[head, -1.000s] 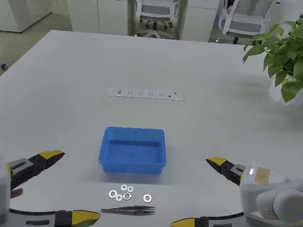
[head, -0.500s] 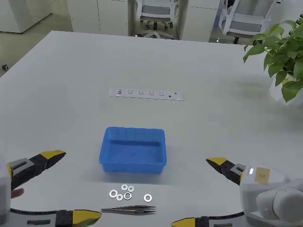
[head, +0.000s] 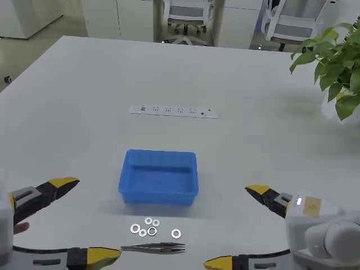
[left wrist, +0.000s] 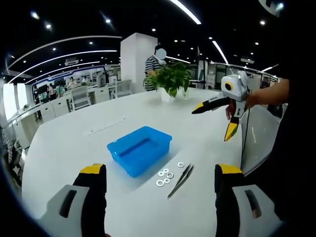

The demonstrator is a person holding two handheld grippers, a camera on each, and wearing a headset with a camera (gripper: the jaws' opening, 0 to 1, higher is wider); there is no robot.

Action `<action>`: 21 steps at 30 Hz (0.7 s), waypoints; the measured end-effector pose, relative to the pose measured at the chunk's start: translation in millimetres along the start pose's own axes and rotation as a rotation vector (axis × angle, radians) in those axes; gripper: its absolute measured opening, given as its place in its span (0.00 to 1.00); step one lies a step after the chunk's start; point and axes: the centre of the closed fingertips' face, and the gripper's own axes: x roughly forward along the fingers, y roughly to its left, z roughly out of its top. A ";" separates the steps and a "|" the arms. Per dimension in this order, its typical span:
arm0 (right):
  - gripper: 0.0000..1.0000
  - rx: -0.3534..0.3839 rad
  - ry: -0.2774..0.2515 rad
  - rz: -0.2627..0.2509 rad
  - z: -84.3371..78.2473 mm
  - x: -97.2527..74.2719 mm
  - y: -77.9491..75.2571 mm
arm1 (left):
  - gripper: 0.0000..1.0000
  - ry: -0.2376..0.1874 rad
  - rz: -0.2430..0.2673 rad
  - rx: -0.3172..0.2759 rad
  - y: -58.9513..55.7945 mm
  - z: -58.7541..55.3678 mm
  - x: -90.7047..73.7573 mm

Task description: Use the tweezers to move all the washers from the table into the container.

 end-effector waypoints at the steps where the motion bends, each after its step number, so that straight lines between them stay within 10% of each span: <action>1: 0.98 0.000 0.000 0.002 0.0 0.0 0.3 | 0.97 -0.001 0.001 -0.001 0.2 0.2 -0.1; 21: 0.97 -0.004 -0.009 0.006 2.3 -0.2 -0.4 | 0.91 0.003 -0.023 0.017 -1.0 1.6 0.5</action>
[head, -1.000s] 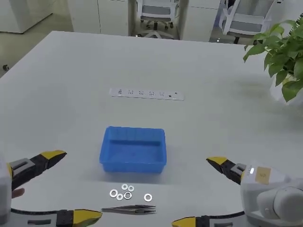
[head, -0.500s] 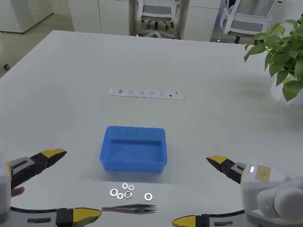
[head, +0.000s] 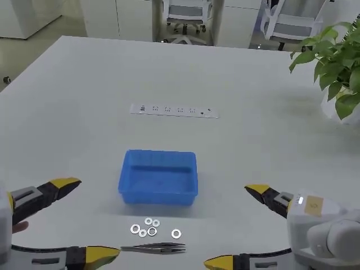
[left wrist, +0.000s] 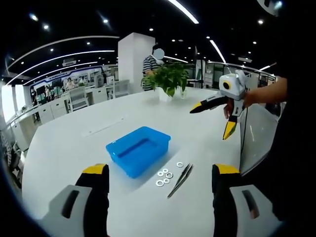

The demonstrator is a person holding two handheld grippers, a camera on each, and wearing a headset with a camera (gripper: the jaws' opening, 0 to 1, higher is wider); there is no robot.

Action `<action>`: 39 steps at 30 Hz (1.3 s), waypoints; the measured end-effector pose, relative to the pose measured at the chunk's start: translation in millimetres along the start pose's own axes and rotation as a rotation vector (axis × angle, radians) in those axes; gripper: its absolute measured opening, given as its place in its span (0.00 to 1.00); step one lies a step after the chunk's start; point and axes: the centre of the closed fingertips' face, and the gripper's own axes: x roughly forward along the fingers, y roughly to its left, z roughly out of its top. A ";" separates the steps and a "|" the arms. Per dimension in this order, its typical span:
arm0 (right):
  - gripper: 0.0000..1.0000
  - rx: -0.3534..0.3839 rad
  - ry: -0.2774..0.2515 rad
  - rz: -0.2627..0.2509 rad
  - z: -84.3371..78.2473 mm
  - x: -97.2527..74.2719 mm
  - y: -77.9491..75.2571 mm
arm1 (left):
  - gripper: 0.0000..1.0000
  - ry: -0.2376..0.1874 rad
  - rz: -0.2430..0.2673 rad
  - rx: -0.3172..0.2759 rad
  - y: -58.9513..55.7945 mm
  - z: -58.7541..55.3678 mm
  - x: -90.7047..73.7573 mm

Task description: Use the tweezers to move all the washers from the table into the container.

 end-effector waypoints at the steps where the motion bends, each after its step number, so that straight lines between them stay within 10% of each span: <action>1: 0.97 -0.001 0.000 0.000 0.1 0.1 -0.1 | 0.90 -0.001 -0.001 0.003 0.0 0.3 0.0; 22: 0.81 -0.051 0.013 0.062 2.0 5.8 3.1 | 0.64 0.087 -0.094 0.089 -5.4 -9.8 7.9; 39: 0.59 -0.162 0.052 0.224 -1.0 23.5 19.7 | 0.41 0.195 -0.227 0.181 -14.3 -29.1 27.8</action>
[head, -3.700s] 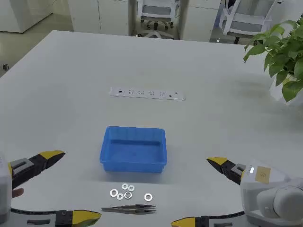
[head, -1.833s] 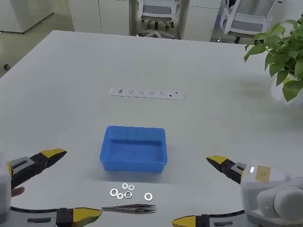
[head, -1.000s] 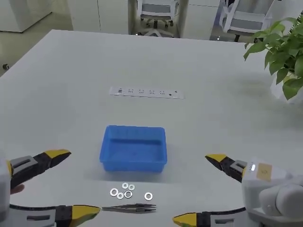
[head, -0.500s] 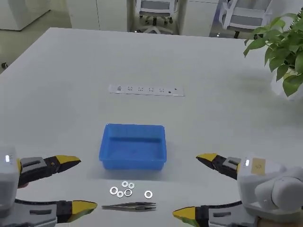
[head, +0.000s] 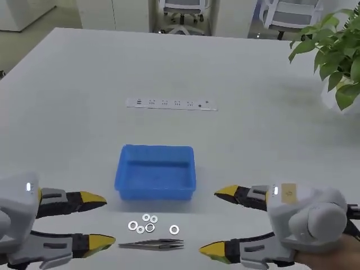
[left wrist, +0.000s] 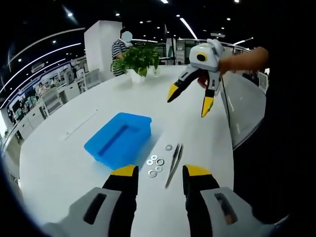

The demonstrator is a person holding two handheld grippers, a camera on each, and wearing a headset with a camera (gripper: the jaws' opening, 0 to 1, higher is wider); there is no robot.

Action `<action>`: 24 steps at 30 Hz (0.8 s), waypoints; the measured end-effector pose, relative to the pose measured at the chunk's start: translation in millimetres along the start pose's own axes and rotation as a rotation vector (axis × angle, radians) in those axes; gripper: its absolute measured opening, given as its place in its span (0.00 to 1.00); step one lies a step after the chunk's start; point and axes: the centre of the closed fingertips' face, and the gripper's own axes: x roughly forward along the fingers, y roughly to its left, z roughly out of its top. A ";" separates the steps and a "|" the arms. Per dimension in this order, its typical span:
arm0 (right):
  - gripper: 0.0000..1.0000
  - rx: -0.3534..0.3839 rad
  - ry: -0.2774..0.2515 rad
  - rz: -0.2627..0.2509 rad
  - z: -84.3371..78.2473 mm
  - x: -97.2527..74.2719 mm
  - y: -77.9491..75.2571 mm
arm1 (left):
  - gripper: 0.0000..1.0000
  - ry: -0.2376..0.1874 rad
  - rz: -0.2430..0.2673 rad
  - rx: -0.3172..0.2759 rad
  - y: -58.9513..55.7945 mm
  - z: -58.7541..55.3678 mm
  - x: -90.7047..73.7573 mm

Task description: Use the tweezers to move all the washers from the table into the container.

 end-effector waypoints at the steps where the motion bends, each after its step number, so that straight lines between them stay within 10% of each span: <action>1: 0.58 -0.006 0.002 0.008 0.0 1.3 0.7 | 0.39 0.006 -0.005 0.004 -0.3 -0.9 1.2; 24: 0.34 -0.178 0.133 0.237 -11.4 53.1 23.9 | 0.22 0.236 -0.137 0.147 -10.0 -51.2 30.4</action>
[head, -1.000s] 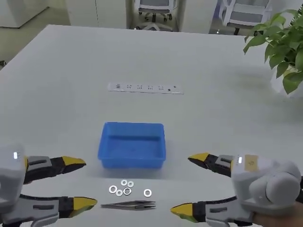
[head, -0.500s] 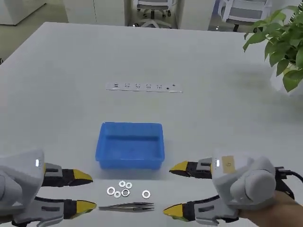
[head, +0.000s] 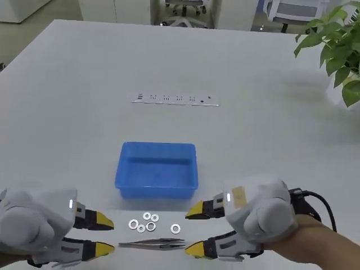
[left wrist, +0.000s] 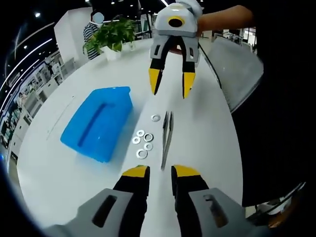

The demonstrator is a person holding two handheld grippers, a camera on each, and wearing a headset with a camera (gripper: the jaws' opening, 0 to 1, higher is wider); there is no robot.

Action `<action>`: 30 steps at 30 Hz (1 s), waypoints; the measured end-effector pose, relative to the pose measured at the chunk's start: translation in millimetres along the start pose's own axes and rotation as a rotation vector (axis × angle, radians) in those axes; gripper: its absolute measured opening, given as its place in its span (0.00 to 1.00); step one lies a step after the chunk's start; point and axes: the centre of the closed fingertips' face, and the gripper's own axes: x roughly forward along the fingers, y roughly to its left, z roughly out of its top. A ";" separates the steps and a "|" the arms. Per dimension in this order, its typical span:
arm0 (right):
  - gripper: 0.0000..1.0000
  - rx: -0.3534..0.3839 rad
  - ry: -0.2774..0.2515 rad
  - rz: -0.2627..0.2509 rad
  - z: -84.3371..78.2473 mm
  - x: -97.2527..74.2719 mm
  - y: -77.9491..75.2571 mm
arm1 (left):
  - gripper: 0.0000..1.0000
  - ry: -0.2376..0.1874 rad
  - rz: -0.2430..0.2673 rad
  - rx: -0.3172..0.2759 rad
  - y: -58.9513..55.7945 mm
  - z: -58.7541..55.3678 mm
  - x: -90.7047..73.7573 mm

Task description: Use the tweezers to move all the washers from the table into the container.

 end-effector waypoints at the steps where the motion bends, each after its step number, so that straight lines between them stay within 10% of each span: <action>1: 0.34 -0.002 0.003 0.009 0.1 2.1 0.5 | 0.21 0.009 -0.004 0.002 -0.1 -0.9 1.9; 30: 0.14 -0.042 0.104 0.115 -16.6 42.2 4.1 | 0.08 0.108 -0.107 0.079 1.2 -11.4 36.3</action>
